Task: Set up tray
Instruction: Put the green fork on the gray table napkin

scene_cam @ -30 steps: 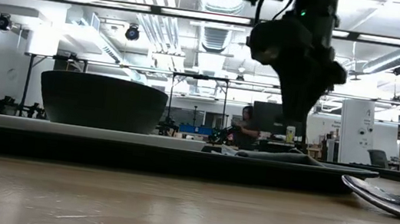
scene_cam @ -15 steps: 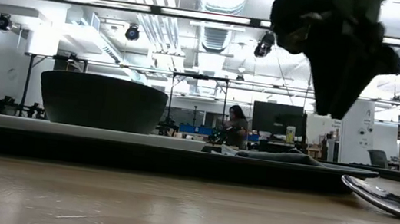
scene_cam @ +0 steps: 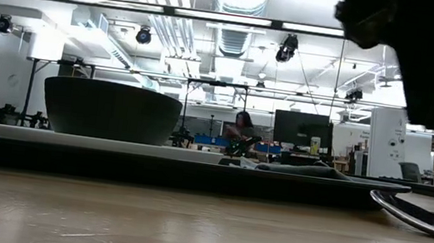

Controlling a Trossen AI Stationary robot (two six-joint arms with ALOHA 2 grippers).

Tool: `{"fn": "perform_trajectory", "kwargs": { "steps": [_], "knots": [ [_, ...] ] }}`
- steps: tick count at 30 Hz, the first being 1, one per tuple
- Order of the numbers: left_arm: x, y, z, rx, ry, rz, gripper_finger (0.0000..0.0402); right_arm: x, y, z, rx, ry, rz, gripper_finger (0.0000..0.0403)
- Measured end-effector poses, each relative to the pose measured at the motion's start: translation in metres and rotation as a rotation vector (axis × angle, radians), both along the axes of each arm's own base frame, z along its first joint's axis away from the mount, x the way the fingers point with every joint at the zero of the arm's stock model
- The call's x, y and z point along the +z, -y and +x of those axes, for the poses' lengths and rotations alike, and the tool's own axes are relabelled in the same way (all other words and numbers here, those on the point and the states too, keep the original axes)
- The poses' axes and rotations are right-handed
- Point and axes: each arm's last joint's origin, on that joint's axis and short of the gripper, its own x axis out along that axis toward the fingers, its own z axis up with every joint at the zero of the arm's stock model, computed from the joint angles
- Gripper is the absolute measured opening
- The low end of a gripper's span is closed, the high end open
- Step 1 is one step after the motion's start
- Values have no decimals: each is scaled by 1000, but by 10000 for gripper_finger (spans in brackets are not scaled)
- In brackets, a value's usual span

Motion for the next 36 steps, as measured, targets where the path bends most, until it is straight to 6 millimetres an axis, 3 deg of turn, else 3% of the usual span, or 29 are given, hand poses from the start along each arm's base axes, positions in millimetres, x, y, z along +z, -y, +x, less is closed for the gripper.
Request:
{"fn": "perform_trajectory", "kwargs": {
  "steps": [14, 21, 28, 36],
  "knots": [
    [0, 0, 0, 0, 0, 0, 85, -3, -32, -45, -83, -128, -29, 124],
    [0, 0, 0, 0, 0, 0, 85, 2, -17, -69, -141, -117, -42, 118],
    [0, 0, 0, 0, 0, 0, 85, -12, -3, -88, -187, -15, 62, 122],
    [0, 0, 0, -1, 0, 0, 85, -22, 2, -100, -183, -40, 92, 130]
  ]
}}
